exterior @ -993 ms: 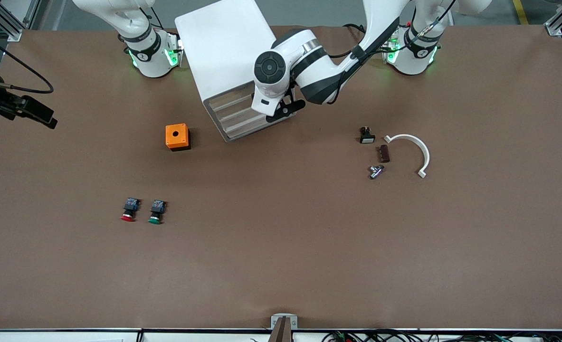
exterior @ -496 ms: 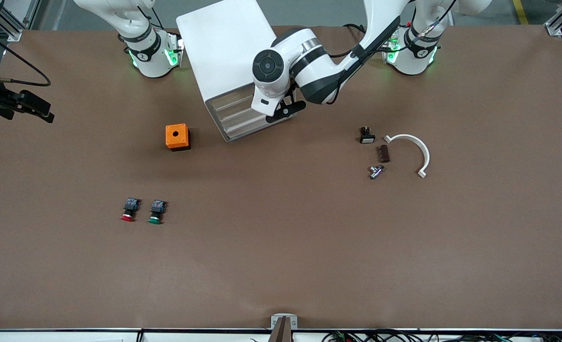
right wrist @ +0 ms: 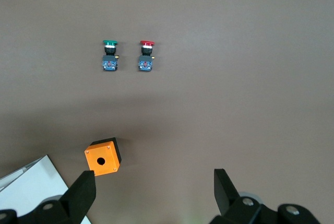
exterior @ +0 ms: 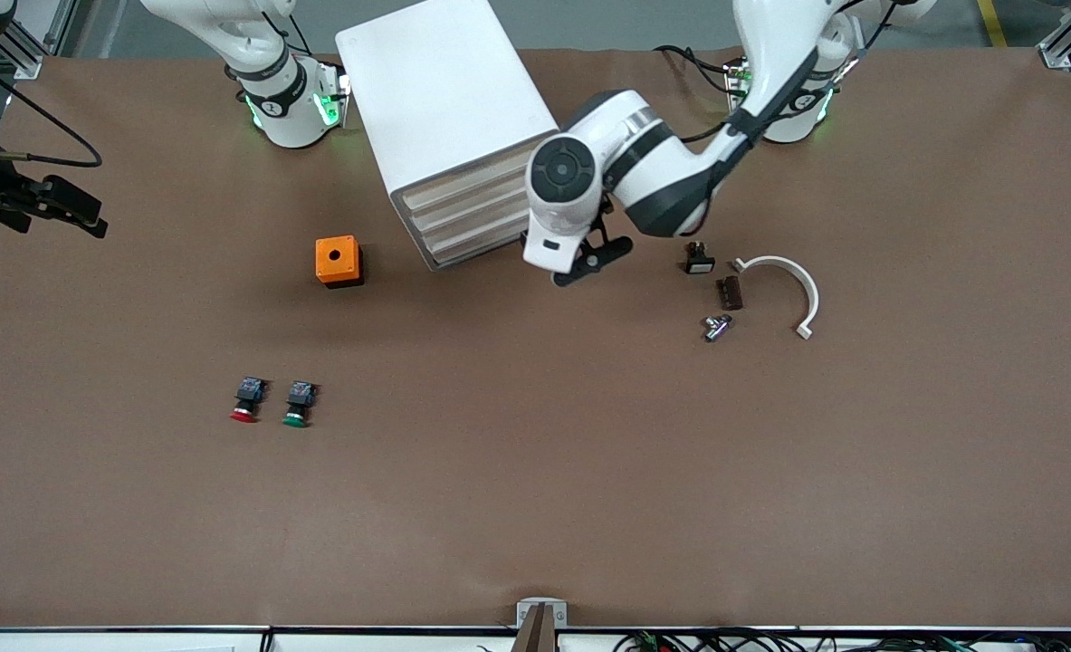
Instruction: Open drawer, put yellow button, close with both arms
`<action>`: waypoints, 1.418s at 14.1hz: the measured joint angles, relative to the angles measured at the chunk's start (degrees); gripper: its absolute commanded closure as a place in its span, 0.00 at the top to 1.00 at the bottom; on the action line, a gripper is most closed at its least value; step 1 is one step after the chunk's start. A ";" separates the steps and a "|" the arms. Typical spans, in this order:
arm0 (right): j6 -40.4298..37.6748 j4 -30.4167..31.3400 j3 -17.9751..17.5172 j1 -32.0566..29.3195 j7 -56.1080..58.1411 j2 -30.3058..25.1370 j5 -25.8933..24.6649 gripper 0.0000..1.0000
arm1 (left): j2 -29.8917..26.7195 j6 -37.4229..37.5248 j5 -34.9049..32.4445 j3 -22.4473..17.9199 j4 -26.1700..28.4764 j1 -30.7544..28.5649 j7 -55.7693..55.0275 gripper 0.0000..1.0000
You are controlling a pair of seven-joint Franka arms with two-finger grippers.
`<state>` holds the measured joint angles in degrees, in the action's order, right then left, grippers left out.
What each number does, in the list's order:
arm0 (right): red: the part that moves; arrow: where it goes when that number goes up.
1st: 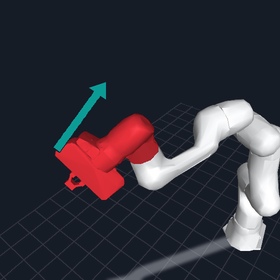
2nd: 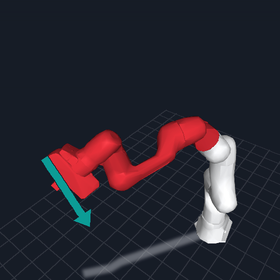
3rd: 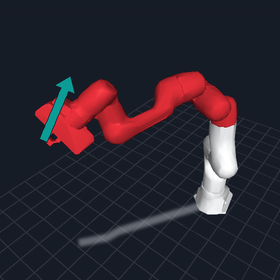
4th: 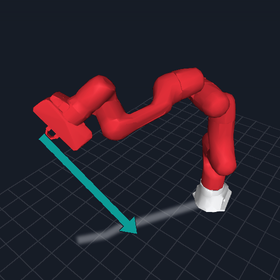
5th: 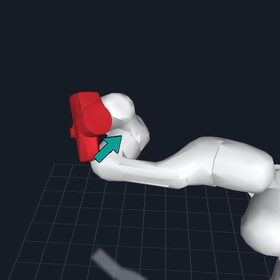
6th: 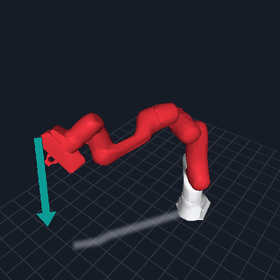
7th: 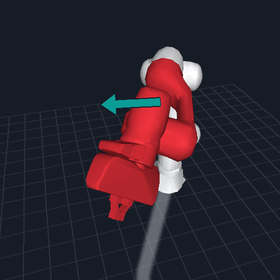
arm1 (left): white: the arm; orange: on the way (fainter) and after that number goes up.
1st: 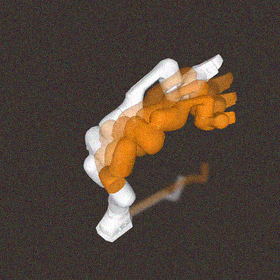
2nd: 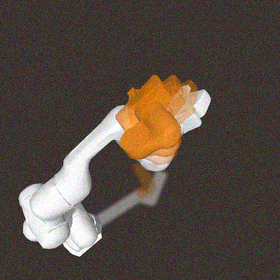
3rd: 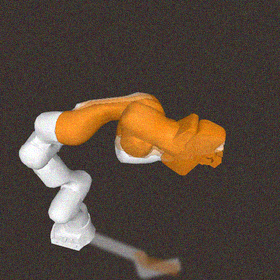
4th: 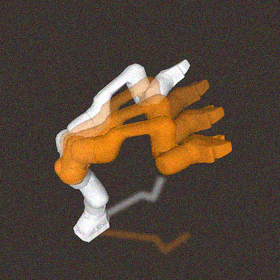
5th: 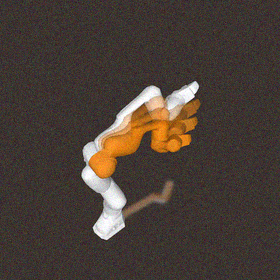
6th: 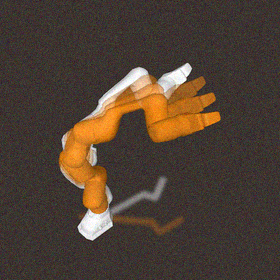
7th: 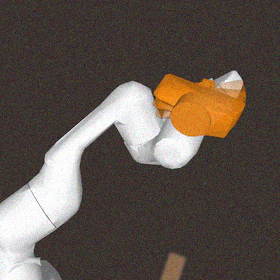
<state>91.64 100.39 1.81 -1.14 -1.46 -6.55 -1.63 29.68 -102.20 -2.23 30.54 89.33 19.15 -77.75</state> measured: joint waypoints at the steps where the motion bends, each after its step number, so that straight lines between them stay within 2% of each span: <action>1: 0.05 0.01 -0.05 0.00 0.01 0.00 0.00 1.00 | -0.15 1.68 -0.04 -0.05 -1.85 -1.80 0.02 1.00; 3: 0.17 0.02 -0.11 0.00 0.01 0.01 0.00 1.00 | -0.58 3.74 -0.28 -0.17 -4.92 -5.84 0.08 1.00; 6: 0.24 0.03 -0.12 0.00 0.02 0.01 0.00 1.00 | -0.91 4.26 -5.46 -0.07 -7.13 -11.83 1.83 1.00; 10: 0.22 0.03 -0.20 0.00 0.02 0.02 0.00 1.00 | -1.33 4.43 -12.07 -0.11 -7.93 -15.20 6.21 1.00; 16: 0.62 0.80 -0.10 -0.04 0.67 1.27 -0.04 1.00 | -6.23 4.75 -12.56 -0.16 -8.32 -25.46 23.47 1.00; 20: 1.84 0.91 -0.05 -1.31 3.81 2.80 -0.12 1.00 | -11.07 8.22 -12.56 -0.10 -8.35 -31.27 34.08 1.00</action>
<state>93.48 101.29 1.77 -2.45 2.35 -3.75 -1.75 18.61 -93.98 -14.79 30.43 80.99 -12.13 -43.67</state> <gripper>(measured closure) 0.000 0.000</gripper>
